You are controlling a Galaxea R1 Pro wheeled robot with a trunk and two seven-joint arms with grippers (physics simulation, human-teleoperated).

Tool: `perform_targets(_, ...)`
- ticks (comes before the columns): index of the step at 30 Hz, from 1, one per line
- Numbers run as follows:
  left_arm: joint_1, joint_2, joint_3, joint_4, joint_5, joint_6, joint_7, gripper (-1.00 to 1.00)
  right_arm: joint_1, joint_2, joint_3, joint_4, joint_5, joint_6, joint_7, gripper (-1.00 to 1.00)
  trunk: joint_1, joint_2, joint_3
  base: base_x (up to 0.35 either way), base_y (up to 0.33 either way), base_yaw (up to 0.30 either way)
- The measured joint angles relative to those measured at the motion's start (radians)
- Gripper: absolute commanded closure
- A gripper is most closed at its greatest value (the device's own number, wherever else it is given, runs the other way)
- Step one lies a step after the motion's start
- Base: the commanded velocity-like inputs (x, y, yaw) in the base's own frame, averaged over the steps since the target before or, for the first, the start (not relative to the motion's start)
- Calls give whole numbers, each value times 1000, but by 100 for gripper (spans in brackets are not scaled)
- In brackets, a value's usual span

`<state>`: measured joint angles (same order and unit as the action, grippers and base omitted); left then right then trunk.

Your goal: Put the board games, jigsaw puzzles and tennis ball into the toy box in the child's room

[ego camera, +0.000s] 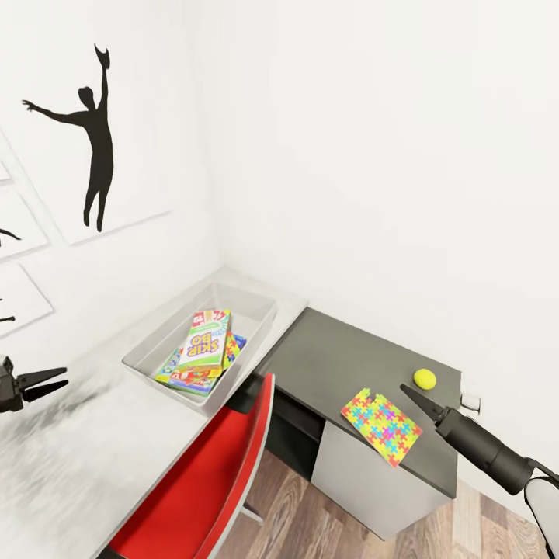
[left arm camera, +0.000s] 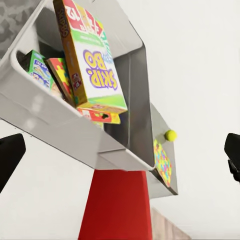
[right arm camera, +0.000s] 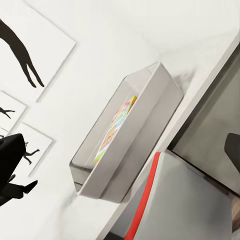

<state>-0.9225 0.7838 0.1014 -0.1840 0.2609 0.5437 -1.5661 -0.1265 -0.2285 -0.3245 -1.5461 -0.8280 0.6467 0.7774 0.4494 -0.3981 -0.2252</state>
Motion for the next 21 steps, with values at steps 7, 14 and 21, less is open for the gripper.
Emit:
perform_targets(7,0,-4,2,-20,-4,0,0,-100,0,0,-1,0,0,0,1,-100,0,0,1,0,0,-6)
perform_targets(14,0,-5,2,-23,-5,-2,0,-100,0,0,0,0,0,0,0,-100,0,0,1,0,0,0)
perform_targets(21,0,-9,6,-27,-6,-5,0,-100,0,0,-1,0,0,0,1,-100,0,0,2,0,0,-49)
